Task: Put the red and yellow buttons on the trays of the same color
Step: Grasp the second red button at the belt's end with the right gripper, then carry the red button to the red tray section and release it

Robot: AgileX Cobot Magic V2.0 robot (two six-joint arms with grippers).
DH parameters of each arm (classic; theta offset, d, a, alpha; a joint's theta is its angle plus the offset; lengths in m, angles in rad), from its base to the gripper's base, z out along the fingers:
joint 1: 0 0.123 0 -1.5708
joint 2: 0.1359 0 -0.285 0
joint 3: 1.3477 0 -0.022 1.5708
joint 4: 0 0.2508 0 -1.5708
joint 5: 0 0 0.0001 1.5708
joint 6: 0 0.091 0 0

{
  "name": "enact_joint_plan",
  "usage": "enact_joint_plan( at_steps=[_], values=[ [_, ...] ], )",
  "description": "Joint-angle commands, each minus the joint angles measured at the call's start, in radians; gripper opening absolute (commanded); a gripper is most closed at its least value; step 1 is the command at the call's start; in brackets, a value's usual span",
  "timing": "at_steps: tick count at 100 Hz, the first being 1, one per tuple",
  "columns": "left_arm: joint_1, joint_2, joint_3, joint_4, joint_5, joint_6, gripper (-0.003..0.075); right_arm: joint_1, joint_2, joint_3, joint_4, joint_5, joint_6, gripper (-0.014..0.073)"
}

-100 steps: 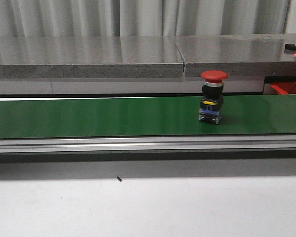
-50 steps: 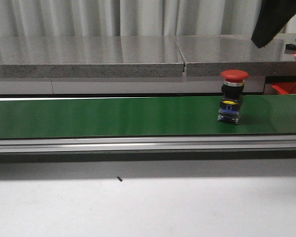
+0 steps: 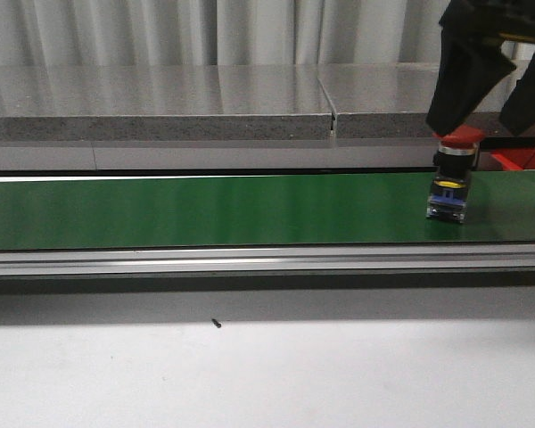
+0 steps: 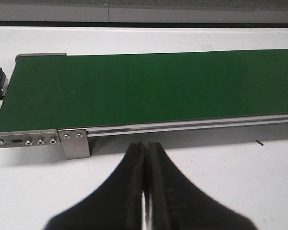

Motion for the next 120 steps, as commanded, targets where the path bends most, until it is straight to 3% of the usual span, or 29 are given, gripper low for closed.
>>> enact_joint_plan(
  at_steps=[1, 11, 26, 38, 57, 120],
  values=[
    [-0.007, 0.008, -0.028, -0.005, -0.072, -0.005, -0.0020, 0.002, 0.005, -0.023, 0.023, -0.068, -0.019, 0.0608],
    [-0.007, 0.008, -0.028, -0.005, -0.072, -0.005, -0.0020, 0.002, 0.033, -0.023, 0.023, -0.092, -0.019, 0.0541],
    [-0.007, 0.008, -0.028, -0.005, -0.072, -0.005, -0.0020, 0.002, 0.035, -0.023, 0.023, -0.121, -0.019, 0.0265],
    [-0.007, 0.008, -0.028, -0.005, -0.072, -0.005, -0.0020, 0.001, 0.030, -0.023, 0.023, -0.130, -0.018, 0.0125],
    [-0.007, 0.008, -0.028, -0.005, -0.072, -0.005, -0.0020, -0.046, -0.020, -0.029, 0.014, -0.159, -0.018, 0.0107],
    [-0.007, 0.008, -0.028, -0.005, -0.072, -0.005, -0.0020, -0.546, 0.038, -0.089, 0.068, -0.287, 0.005, 0.0107]
  ],
)
